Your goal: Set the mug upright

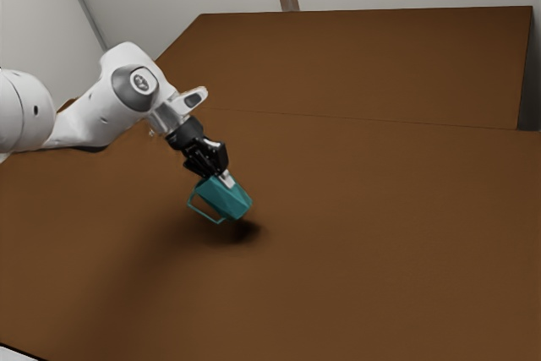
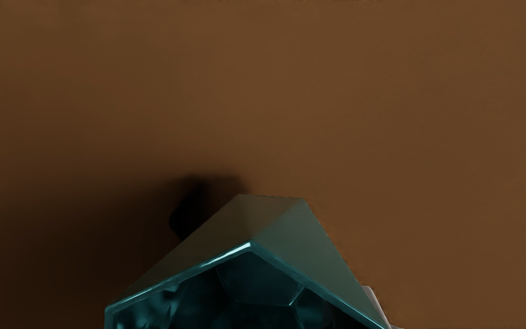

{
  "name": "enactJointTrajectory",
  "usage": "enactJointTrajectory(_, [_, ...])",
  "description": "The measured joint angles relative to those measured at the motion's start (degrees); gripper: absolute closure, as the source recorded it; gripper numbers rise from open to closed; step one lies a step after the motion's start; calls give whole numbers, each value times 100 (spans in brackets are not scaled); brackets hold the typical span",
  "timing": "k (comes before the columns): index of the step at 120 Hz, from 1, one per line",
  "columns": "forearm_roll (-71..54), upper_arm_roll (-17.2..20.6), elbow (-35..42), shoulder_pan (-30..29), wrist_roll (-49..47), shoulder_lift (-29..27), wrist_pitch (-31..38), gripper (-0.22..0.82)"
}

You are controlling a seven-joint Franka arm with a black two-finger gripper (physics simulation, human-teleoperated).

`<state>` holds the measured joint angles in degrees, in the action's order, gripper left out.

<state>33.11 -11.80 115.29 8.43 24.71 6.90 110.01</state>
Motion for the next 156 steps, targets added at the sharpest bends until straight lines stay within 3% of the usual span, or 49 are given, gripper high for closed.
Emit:
enactJointTrajectory(23, [-1310, -4, -600, 464, -52, 316, 270, 79])
enactJointTrajectory(69, [-2440, -10, -1726, 1142, 555, 1528, 990, 79])
enactJointTrajectory(119, [-2983, -13, -2248, 1326, 1143, 2146, 890, 79])
enactJointTrajectory(141, [-2992, -33, -2221, 1356, 1311, 2141, 828, 39])
enactJointTrajectory(156, [-2993, -73, -2200, 1372, 1396, 2066, 804, 22])
